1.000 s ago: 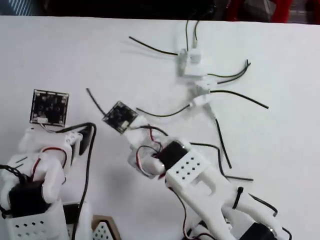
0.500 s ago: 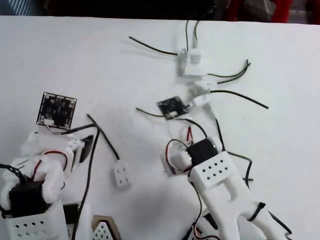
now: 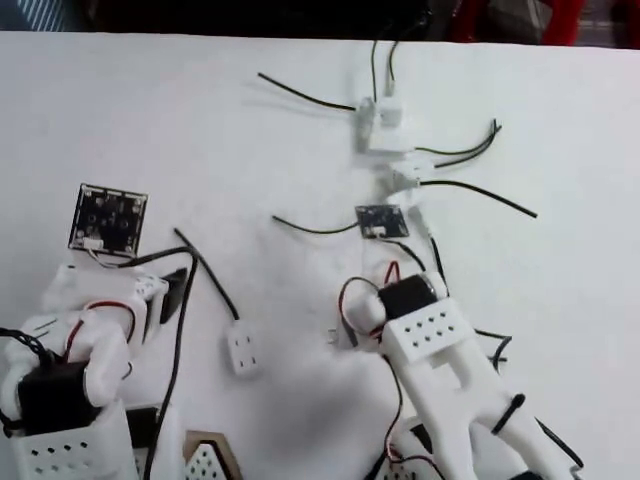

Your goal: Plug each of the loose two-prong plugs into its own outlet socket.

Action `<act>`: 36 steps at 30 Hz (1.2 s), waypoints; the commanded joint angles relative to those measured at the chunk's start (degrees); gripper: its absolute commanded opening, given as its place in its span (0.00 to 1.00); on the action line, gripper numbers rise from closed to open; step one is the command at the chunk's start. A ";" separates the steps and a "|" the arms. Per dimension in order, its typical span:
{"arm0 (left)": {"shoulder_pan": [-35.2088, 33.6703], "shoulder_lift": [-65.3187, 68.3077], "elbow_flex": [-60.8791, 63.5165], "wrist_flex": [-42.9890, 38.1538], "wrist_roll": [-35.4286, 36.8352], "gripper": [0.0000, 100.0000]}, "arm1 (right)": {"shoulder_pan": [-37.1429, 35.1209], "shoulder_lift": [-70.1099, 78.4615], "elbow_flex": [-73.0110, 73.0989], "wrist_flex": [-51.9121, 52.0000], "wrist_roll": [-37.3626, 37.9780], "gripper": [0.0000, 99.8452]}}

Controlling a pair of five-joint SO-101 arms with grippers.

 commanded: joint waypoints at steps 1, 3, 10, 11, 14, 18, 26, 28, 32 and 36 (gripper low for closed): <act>0.75 -1.19 -2.29 -0.26 0.70 0.29 | 3.30 5.14 -4.84 1.63 -2.02 0.16; 0.84 -1.19 -2.29 -0.26 0.70 0.29 | 3.65 9.27 -6.77 3.38 -2.11 0.16; 0.84 -1.10 -2.29 -0.18 0.70 0.29 | 3.47 21.14 -9.41 4.26 -2.11 0.16; 0.84 -1.10 -2.29 -0.09 0.70 0.29 | 3.47 22.20 -9.41 4.26 -1.93 0.16; 0.84 -1.10 -2.29 0.00 0.70 0.29 | 3.47 25.19 -9.41 4.26 -1.85 0.16; 0.84 -1.10 -2.29 0.00 0.70 0.29 | 4.18 27.91 -9.32 1.80 -1.85 0.16; 0.57 -1.10 -2.20 0.09 0.53 0.29 | 16.75 28.44 -9.93 -17.27 3.25 0.16; 0.57 -1.10 -2.20 0.09 0.53 0.29 | 21.14 28.44 -11.69 -23.08 7.56 0.16; 0.57 -1.10 -2.20 0.09 0.44 0.29 | 25.45 23.96 -15.74 -22.29 12.13 0.16; 0.84 -1.36 0.26 -0.79 0.44 0.29 | 24.57 14.11 -16.53 -14.37 12.22 0.16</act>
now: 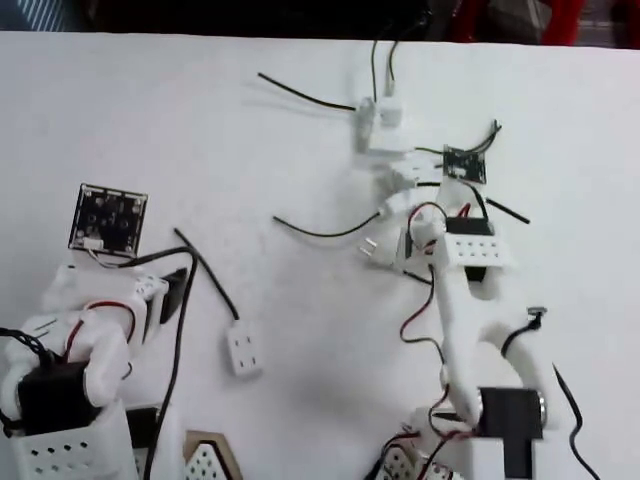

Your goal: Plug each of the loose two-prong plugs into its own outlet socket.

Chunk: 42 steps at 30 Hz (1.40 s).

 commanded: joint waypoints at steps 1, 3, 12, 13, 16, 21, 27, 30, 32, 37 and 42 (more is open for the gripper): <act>0.84 -1.36 0.97 -1.41 0.53 0.29 | -0.31 -10.42 -2.55 5.93 0.70 0.16; 0.84 -1.36 2.02 -2.90 0.70 0.29 | -1.01 -14.37 -2.46 8.75 -1.67 0.16; 0.84 -1.36 2.64 -3.96 0.62 0.29 | -6.02 -12.09 -1.32 6.20 -23.65 0.16; 0.84 -1.36 2.81 -3.96 0.53 0.29 | -5.93 -10.51 -1.32 5.05 -25.23 0.16; 0.66 -1.36 2.99 -3.69 0.44 0.29 | -5.05 -5.58 -1.41 3.21 -28.75 0.16; 0.57 -1.36 3.08 -3.60 0.35 0.29 | -1.98 1.98 -4.66 3.65 -30.86 0.16; 0.75 -1.36 3.08 -3.60 0.35 0.29 | -1.27 12.26 -8.53 3.38 -30.95 0.16; 0.75 -1.36 3.60 -3.69 0.44 0.29 | -0.92 17.19 -11.96 3.65 -33.49 0.16; 0.75 -1.36 4.48 -3.96 0.44 0.29 | -0.40 20.26 -13.63 3.65 -34.90 0.16; 0.75 -1.36 5.54 -3.96 0.35 0.29 | -0.40 26.42 -17.67 6.90 -35.25 0.16; 0.84 -1.36 5.27 -4.04 0.35 0.29 | 0.48 31.34 -22.42 10.86 -36.22 0.16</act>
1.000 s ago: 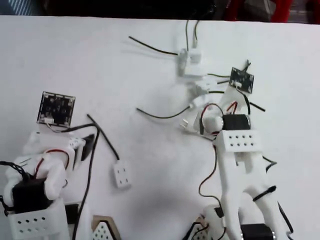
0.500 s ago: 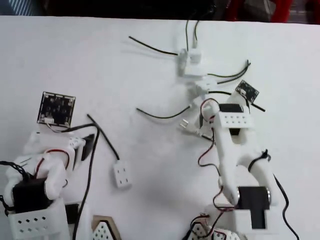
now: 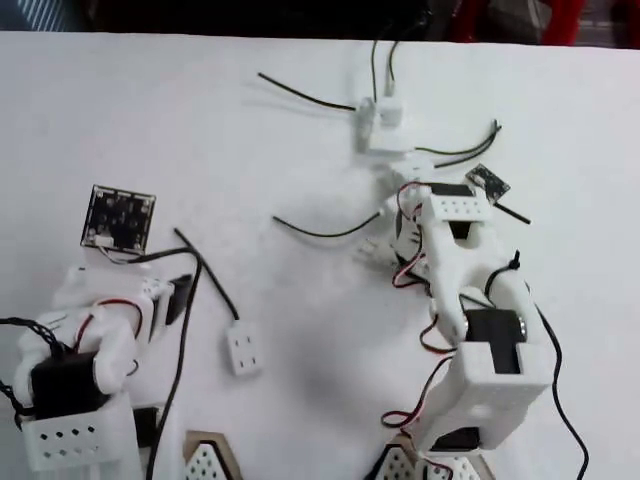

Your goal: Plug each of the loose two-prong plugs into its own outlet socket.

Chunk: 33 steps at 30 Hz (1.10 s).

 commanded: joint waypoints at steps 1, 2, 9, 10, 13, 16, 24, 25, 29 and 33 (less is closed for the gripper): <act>0.84 -1.36 -0.62 -1.32 0.18 0.29 | 1.45 3.65 -3.52 1.80 -2.11 0.16; 0.84 -1.36 -0.62 -1.32 0.18 0.29 | 1.54 4.70 -4.04 1.89 -2.73 0.15; 0.84 -1.36 -0.44 -1.32 0.18 0.29 | 1.10 8.31 -5.54 1.89 -1.85 0.02; 0.84 -1.36 -0.44 -1.32 0.18 0.29 | 1.10 8.31 -5.71 2.51 -0.70 0.01; 0.84 -1.36 -0.44 -1.32 0.18 0.29 | 1.10 8.31 -7.56 5.41 1.67 0.02; 0.84 -1.36 -0.44 -1.32 0.18 0.29 | 1.10 8.31 -10.11 9.71 5.89 0.02; 0.84 -1.36 -0.70 -1.32 0.18 0.29 | -1.71 4.35 -19.43 27.12 20.13 0.02; 0.84 -1.36 -0.70 -1.32 0.18 0.29 | -2.07 2.77 -19.60 27.82 21.36 0.02; 0.84 -1.36 -0.53 -1.32 0.26 0.29 | -1.63 -4.53 -19.43 28.26 26.11 0.02; 0.84 -1.36 -0.44 -1.32 0.44 0.29 | -1.54 -11.30 -18.90 28.70 31.56 0.02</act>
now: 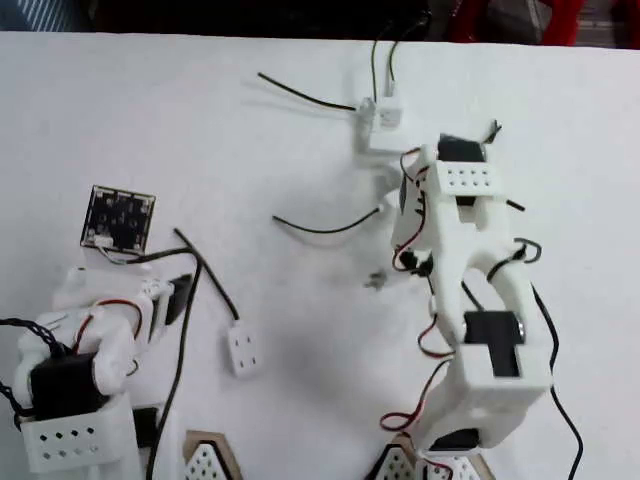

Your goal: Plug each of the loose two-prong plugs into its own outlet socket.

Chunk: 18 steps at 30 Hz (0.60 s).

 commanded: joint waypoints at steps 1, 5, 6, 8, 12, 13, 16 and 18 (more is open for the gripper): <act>0.84 -1.36 -0.44 -1.32 0.44 0.29 | -0.31 -8.31 -1.32 1.19 5.36 0.02; 0.84 -1.36 -0.44 -1.32 0.44 0.29 | -0.66 -14.20 0.35 1.45 10.55 0.02; 0.84 -1.36 -0.35 -1.32 0.44 0.29 | -0.66 -15.69 0.70 1.45 10.55 0.02; 0.84 -1.36 -0.35 -1.32 0.53 0.29 | -0.66 -18.95 1.58 1.45 10.81 0.02; 0.84 -1.36 -0.35 -1.32 0.53 0.29 | -2.42 -23.34 4.66 1.27 10.37 0.02; 0.84 -1.36 -0.35 -1.32 0.53 0.29 | -3.38 -23.60 5.98 1.01 10.29 0.02; 0.84 -1.36 -0.35 -1.32 0.62 0.29 | -6.29 -23.08 9.85 -1.54 5.98 0.05; 0.84 -1.36 -0.35 -1.32 0.62 0.29 | -7.16 -22.37 13.19 -3.65 0.18 0.12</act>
